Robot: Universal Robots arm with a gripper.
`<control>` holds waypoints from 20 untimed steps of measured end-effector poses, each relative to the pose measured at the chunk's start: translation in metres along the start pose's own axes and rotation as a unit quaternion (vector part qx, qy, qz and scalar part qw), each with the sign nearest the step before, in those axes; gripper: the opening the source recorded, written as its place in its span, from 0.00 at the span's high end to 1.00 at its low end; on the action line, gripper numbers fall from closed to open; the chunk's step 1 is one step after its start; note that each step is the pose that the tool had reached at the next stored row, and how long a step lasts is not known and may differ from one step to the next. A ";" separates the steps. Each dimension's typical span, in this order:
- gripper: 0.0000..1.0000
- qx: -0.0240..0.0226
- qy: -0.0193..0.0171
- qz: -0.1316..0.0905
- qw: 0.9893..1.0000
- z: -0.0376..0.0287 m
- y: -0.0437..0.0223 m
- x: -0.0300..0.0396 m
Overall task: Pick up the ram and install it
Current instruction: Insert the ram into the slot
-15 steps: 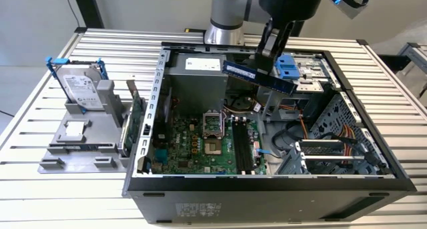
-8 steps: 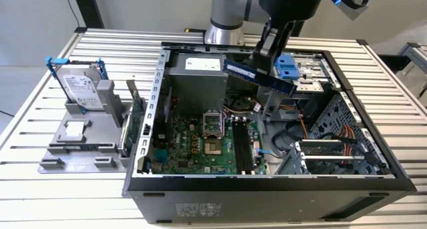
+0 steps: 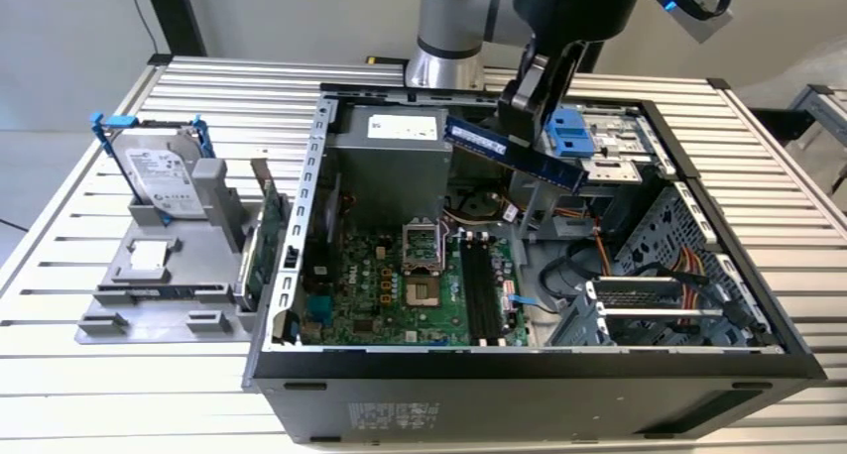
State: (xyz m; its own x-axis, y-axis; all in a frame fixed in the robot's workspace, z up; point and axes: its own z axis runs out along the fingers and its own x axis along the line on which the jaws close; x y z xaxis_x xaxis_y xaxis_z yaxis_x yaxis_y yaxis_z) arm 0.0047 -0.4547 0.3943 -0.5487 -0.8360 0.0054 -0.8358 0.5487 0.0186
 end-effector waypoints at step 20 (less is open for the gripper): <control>1.00 0.000 -0.001 0.059 0.998 0.0000 0.0000 0.0000</control>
State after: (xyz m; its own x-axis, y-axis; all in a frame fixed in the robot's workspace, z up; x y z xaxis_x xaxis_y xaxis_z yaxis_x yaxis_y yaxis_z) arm 0.0047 -0.4547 0.3943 -0.6435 -0.7654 0.0054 -0.7652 0.6435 0.0186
